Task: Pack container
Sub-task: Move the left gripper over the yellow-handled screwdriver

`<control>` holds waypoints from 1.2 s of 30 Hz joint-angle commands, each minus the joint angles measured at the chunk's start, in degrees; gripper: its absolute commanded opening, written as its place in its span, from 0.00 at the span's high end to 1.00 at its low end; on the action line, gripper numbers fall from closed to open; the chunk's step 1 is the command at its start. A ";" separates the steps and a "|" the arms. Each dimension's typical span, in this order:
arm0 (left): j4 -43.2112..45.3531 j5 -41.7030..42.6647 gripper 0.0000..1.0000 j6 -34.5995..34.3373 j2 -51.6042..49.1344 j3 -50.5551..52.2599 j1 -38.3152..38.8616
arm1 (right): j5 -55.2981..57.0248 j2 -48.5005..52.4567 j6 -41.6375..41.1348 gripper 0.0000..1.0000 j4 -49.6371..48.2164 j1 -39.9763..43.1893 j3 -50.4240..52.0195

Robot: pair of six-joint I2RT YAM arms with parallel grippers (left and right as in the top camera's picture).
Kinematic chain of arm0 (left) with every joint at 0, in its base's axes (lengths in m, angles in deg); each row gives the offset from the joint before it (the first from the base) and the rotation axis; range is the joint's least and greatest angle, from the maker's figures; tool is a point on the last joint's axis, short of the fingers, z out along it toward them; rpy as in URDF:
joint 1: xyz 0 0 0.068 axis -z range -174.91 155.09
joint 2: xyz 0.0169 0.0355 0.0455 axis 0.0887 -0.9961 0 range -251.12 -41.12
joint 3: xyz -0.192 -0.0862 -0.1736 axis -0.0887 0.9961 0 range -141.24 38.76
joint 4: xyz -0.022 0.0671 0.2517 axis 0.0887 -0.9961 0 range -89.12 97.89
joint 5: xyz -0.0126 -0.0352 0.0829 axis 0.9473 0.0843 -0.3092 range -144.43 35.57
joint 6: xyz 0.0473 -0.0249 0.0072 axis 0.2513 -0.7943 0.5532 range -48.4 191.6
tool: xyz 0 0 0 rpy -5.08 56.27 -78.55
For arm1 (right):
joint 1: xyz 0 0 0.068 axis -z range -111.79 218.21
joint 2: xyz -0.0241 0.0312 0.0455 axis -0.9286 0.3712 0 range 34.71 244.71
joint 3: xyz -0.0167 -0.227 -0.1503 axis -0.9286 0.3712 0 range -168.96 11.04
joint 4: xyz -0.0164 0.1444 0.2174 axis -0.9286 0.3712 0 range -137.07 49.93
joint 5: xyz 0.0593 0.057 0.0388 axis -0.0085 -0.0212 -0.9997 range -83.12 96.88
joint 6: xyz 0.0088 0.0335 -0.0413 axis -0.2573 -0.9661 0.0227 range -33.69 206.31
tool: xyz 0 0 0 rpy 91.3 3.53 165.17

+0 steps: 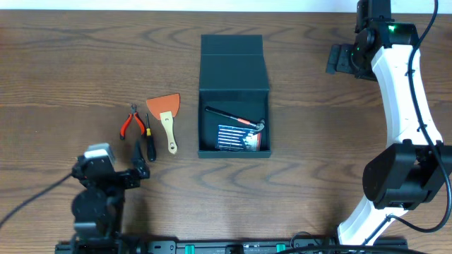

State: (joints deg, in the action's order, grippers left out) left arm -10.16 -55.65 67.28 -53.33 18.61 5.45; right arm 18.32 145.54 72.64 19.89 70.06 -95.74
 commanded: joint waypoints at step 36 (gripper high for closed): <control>-32.74 9.66 0.01 -3.54 -64.85 -34.60 -0.31 | 0.55 -0.79 -1.07 0.01 0.13 0.22 -1.27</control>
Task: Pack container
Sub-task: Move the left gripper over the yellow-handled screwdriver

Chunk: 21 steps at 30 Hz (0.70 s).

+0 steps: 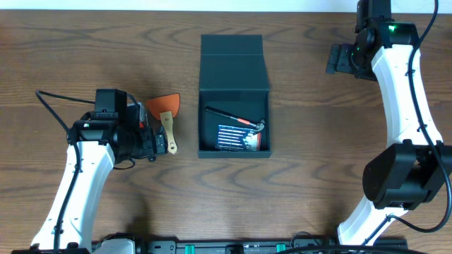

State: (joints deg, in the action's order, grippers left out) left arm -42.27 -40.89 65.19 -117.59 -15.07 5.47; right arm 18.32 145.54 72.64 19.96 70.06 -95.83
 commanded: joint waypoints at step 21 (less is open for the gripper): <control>6.82 -9.09 0.01 -2.49 -8.70 2.12 -0.33 | 0.55 -0.79 -1.07 0.01 0.07 0.22 -1.18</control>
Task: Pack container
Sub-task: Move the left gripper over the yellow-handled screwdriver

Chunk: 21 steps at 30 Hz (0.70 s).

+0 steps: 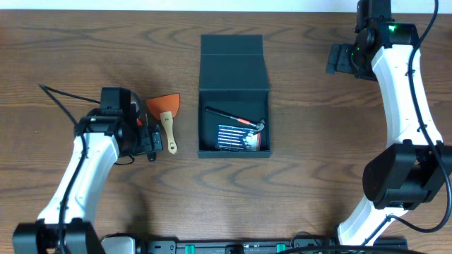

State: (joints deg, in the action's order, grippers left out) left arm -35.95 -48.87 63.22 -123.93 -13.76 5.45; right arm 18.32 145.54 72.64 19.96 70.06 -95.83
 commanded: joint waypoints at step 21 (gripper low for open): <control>6.71 -1.09 0.01 -0.48 -11.65 0.83 -0.28 | 0.57 -0.79 -1.07 0.01 0.09 0.22 -1.18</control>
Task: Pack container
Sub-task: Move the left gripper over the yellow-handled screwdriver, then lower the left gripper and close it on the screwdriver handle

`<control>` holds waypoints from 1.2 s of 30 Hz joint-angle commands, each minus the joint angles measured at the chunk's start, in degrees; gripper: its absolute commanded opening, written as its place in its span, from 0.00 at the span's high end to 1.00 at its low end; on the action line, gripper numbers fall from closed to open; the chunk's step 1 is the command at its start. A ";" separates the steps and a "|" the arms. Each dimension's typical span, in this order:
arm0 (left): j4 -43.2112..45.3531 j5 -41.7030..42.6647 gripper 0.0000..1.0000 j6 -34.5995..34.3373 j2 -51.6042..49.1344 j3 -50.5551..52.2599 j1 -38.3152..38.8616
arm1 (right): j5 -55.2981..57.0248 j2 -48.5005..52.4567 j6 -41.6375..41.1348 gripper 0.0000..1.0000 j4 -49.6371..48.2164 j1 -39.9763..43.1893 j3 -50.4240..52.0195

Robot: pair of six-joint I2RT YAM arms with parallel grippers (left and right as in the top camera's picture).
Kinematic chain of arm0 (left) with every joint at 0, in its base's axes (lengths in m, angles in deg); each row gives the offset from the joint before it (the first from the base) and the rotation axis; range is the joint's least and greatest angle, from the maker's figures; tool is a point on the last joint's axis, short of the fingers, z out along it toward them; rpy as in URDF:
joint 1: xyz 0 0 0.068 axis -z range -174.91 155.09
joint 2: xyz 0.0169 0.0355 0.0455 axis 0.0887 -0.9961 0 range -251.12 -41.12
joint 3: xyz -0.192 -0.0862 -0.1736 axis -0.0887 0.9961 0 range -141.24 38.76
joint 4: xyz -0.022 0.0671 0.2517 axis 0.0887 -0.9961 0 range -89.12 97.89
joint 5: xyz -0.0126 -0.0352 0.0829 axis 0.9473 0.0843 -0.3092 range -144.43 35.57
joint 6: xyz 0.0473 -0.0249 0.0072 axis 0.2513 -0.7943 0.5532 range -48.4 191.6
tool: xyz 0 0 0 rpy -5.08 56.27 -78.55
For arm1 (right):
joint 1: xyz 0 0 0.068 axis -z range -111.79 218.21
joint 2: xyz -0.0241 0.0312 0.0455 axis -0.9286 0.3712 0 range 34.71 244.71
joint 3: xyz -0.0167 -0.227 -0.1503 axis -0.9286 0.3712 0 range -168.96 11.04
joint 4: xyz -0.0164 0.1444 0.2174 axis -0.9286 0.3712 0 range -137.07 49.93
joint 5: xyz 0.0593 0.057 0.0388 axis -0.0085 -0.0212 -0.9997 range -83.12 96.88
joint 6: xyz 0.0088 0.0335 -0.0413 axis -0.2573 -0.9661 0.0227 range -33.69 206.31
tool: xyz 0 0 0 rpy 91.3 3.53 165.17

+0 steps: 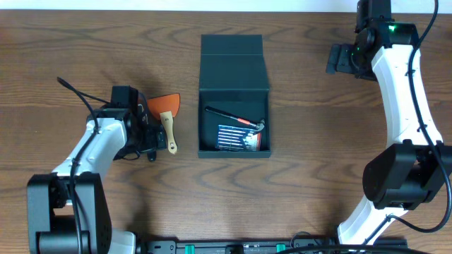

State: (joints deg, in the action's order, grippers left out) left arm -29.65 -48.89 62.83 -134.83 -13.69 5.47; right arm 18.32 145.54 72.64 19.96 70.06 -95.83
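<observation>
A black box (234, 151) stands open in the middle of the table, its lid (233, 63) folded back. Inside lie a red-handled hammer (236, 118) and a blue-striped tool set (234, 137). Left of the box lies a scraper (167, 116) with an orange blade and a wooden handle. My left gripper (145, 139) sits low just left of the scraper and covers what is under it; only a dark tool tip (150, 156) pokes out below. Its jaws do not show. My right gripper (339, 60) hangs far off at the back right.
The right arm (402, 106) runs down the table's right side. A black cable (78, 95) loops off the left arm. Bare wood lies in front of the box.
The left arm's wrist has shifted a little right and toward the scraper, and the gripper stays over the same spot. The red of the pliers no longer shows. The right arm has not moved.
At first the left arm was folded at the front left, and red pliers and a screwdriver lay bare beside the scraper. Then the left gripper was over those two tools, hiding most of them, and it has stayed there. The box contents are unchanged.
</observation>
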 commanded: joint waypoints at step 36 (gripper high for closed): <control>5.11 -1.07 0.03 -0.13 -6.49 0.76 -0.31 | 0.55 -0.79 -1.07 0.01 0.07 0.22 -1.18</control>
State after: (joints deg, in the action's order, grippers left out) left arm -24.61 -49.77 62.76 -139.49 -13.67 5.49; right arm 18.32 145.54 72.61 19.98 70.06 -95.83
